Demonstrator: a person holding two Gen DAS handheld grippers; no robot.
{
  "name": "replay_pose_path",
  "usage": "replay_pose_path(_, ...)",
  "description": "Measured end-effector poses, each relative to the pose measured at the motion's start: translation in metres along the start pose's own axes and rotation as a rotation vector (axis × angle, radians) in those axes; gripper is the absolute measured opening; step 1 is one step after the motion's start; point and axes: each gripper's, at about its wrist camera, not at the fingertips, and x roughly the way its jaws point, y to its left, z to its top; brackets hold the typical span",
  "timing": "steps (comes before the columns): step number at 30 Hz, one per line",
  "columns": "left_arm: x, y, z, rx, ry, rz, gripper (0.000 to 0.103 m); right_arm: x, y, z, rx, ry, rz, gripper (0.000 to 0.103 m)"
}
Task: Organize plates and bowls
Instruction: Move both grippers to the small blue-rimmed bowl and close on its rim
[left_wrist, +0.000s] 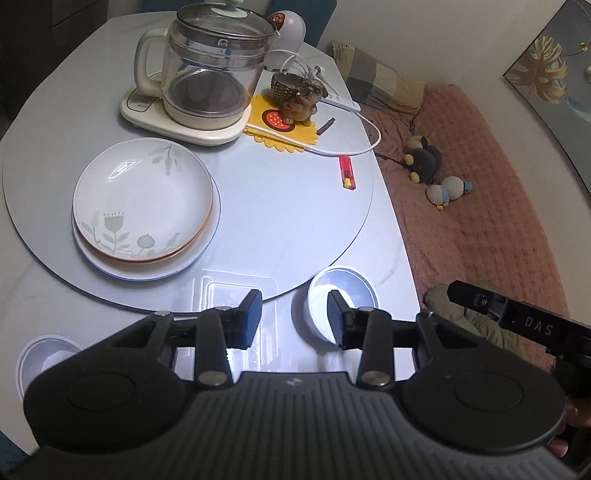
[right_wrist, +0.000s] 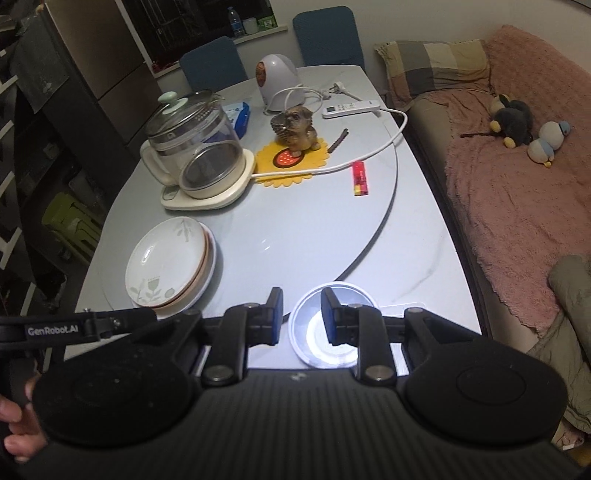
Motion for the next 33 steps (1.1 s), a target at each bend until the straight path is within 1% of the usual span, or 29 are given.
replay_pose_path(8,0.039,-0.025,0.002,0.027,0.054,-0.003,0.046,0.017,-0.03,0.0,0.01,0.046,-0.019,0.027)
replay_pose_path(12,0.06,-0.036,0.0,0.059,0.079,0.011,0.05,0.032,-0.045,-0.003,0.022,0.082,-0.025,0.028)
replay_pose_path(13,0.067,-0.037,0.0,0.062,0.088,0.016,0.05,0.037,-0.048,-0.004,0.025,0.088,-0.026,0.037)
replay_pose_path(14,0.073,-0.038,0.0,0.063,0.096,0.018,0.05,0.041,-0.051,-0.005,0.03,0.094,-0.027,0.044)
replay_pose_path(16,0.086,-0.039,0.001,0.059,0.111,0.024,0.05,0.049,-0.058,-0.007,0.031,0.104,-0.02,0.042)
replay_pose_path(22,0.118,-0.041,0.003,0.044,0.141,0.041,0.051,0.079,-0.068,-0.009,0.038,0.145,-0.01,0.042)
replay_pose_path(27,0.145,-0.038,-0.002,0.021,0.177,0.045,0.051,0.103,-0.071,-0.011,0.013,0.202,0.002,0.042)
replay_pose_path(33,0.178,-0.037,-0.009,0.006,0.208,0.048,0.05,0.134,-0.08,-0.013,-0.012,0.247,0.011,0.041)
